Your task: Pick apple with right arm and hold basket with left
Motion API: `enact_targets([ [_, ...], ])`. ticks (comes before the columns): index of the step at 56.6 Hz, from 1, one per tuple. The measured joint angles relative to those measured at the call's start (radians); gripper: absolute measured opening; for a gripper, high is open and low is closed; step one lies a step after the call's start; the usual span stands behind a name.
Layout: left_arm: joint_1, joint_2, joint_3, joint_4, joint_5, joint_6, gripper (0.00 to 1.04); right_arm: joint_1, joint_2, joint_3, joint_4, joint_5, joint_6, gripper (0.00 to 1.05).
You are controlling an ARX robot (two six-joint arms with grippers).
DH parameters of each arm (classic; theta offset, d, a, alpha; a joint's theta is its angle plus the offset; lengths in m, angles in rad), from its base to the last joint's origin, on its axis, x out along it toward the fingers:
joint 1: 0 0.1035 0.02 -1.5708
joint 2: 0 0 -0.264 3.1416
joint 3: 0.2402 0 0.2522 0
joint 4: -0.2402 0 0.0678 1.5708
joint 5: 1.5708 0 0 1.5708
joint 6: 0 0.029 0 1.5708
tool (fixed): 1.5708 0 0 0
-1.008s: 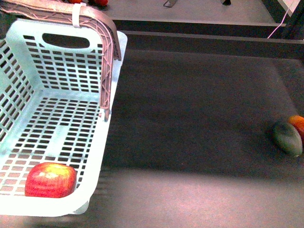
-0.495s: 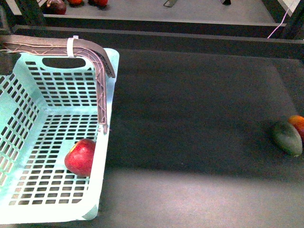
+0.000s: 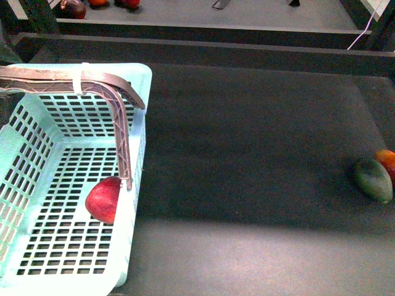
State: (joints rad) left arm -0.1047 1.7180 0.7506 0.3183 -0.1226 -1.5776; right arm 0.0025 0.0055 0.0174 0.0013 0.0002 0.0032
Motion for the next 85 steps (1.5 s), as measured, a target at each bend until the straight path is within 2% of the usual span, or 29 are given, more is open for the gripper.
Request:
enact_targets([
  [3,-0.002,-0.018,0.0,-0.01,0.0,0.004,0.52,0.0,0.0,0.0,0.0,0.0,0.0,0.96],
  [7,-0.007,-0.063,0.0,-0.039,-0.007,0.011,0.7,0.0,0.0,0.0,0.0,0.0,0.0,0.96],
  [17,-0.028,-0.16,0.0,-0.118,-0.024,0.023,0.99,0.0,0.0,0.0,0.0,0.0,0.0,0.96],
  [40,-0.167,-0.447,-0.005,-0.315,-0.144,0.019,0.98,0.0,0.0,0.0,0.0,0.0,0.0,0.96],
  [63,-0.17,-0.45,-0.011,-0.319,-0.147,0.016,0.98,0.0,0.0,0.0,0.0,0.0,0.0,0.96],
  [64,-0.17,-0.449,-0.015,-0.31,-0.147,0.024,0.97,0.0,0.0,0.0,0.0,0.0,0.0,0.96],
  [66,-0.166,-0.45,-0.072,-0.149,-0.139,0.15,0.91,0.0,0.0,0.0,0.0,0.0,0.0,0.96],
  [70,-0.138,-0.473,-0.262,0.275,-0.103,0.637,0.73,0.0,0.0,0.0,0.0,0.0,0.0,0.96],
  [71,-0.127,-0.489,-0.306,0.358,-0.093,0.815,0.68,0.0,0.0,0.0,0.0,0.0,0.0,0.96],
  [73,-0.108,-0.526,-0.359,0.445,-0.081,1.026,0.59,0.0,0.0,0.0,0.0,0.0,0.0,0.96],
  [76,-0.088,-0.576,-0.4,0.476,-0.063,1.262,0.48,0.0,0.0,0.0,0.0,0.0,0.0,0.96],
  [78,-0.076,-0.605,-0.426,0.481,-0.053,1.359,0.41,0.0,0.0,0.0,0.0,0.0,0.0,0.96],
  [85,-0.044,-0.667,-0.504,0.479,-0.021,1.499,0.19,0.0,0.0,0.0,0.0,0.0,0.0,0.96],
])
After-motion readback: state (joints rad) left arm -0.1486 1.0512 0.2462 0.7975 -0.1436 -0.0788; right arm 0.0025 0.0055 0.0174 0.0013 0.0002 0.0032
